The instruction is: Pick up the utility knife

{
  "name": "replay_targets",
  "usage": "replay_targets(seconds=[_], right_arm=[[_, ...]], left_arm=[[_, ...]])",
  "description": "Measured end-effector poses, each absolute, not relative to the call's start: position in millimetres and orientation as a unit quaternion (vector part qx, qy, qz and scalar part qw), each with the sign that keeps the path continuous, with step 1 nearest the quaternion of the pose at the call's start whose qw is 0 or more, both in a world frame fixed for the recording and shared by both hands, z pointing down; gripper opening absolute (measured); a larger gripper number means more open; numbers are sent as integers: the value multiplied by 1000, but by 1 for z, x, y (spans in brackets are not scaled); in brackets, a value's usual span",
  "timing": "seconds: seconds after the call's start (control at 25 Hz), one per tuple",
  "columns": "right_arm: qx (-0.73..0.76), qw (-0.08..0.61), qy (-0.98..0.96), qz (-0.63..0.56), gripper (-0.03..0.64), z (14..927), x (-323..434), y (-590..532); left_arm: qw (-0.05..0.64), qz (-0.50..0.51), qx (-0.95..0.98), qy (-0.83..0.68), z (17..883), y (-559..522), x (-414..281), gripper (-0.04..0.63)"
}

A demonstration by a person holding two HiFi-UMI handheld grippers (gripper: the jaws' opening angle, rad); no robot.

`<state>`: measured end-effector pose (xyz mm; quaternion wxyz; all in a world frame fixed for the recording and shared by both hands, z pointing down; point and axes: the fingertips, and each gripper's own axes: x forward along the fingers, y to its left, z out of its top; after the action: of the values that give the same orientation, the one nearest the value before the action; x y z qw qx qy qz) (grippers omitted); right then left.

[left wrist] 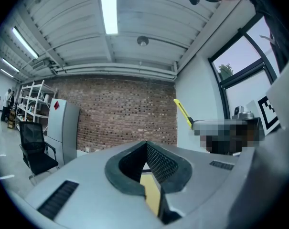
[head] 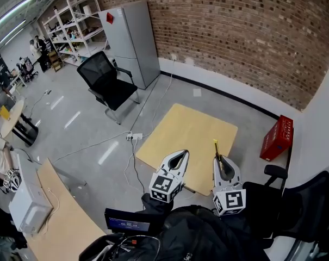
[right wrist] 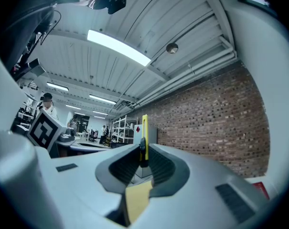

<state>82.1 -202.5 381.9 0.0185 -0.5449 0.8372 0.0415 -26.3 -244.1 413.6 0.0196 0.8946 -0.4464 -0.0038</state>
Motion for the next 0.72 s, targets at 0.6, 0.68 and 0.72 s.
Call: replay_targets(seconds=[0.6,0.68,0.72], right_arm=[[-548,20,835,44,58,382,80,-201],[-548,20,835,45,58,382,81,-200],[-548,20,835,45,58,382,82,-200]], left_arm=[[25,4,892,-451,420,-243,-32,0],[24,5,892,-452,420,-243,-31,0],[24,4,892,-452,420,-243,-31,0]])
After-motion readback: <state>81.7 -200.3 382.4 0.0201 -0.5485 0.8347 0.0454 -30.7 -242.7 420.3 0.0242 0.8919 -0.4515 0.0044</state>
